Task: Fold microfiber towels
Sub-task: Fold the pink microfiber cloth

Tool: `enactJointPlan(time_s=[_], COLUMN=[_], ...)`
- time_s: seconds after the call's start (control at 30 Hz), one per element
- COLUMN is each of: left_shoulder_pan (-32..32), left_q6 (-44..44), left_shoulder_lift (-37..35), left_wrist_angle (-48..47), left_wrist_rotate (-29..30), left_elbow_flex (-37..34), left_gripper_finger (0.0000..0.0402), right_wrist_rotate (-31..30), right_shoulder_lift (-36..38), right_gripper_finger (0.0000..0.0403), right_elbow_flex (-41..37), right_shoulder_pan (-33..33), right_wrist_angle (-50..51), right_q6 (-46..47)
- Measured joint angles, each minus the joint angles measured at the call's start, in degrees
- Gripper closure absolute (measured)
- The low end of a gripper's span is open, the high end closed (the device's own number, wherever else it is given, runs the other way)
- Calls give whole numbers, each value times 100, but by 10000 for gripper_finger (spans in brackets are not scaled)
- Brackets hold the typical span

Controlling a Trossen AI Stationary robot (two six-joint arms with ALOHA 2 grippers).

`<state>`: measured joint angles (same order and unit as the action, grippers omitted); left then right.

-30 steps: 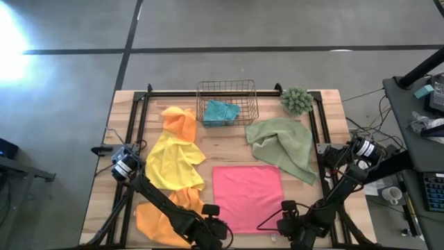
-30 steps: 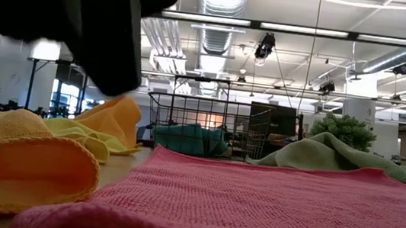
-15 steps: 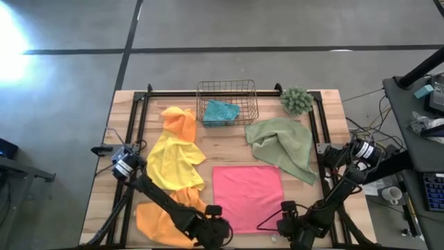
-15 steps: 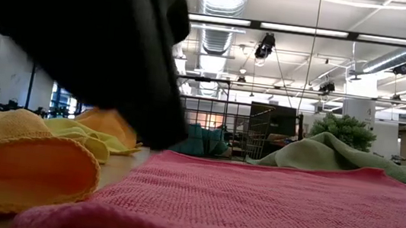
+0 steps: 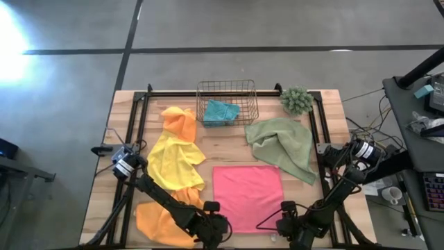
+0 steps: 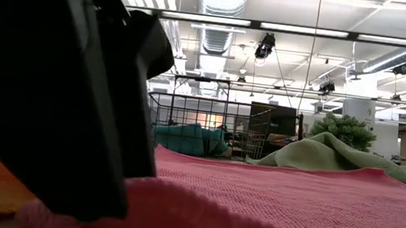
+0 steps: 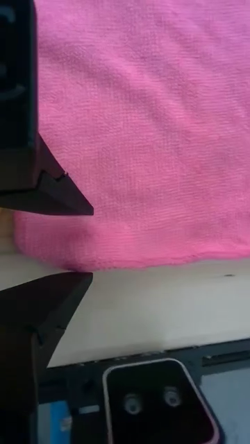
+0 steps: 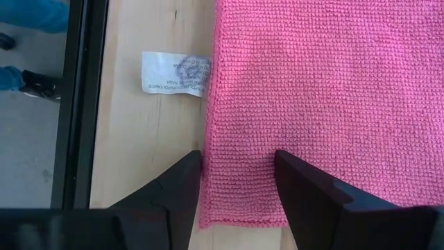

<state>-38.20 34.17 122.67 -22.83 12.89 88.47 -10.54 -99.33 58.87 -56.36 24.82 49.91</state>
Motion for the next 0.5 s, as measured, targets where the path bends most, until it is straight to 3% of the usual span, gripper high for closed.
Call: enactJointPlan(time_s=[0.5], left_shoulder_pan=[102], left_q6=[291], left_shoulder_lift=[-23], left_wrist_angle=[213], left_wrist_rotate=[157], left_elbow_flex=[-355], left_gripper_finger=[281], right_wrist_rotate=[-1], right_shoulder_lift=[-6], right_gripper_finger=[238], right_elbow_flex=[0], right_shoulder_pan=[24], right_wrist_angle=[20], right_q6=[90])
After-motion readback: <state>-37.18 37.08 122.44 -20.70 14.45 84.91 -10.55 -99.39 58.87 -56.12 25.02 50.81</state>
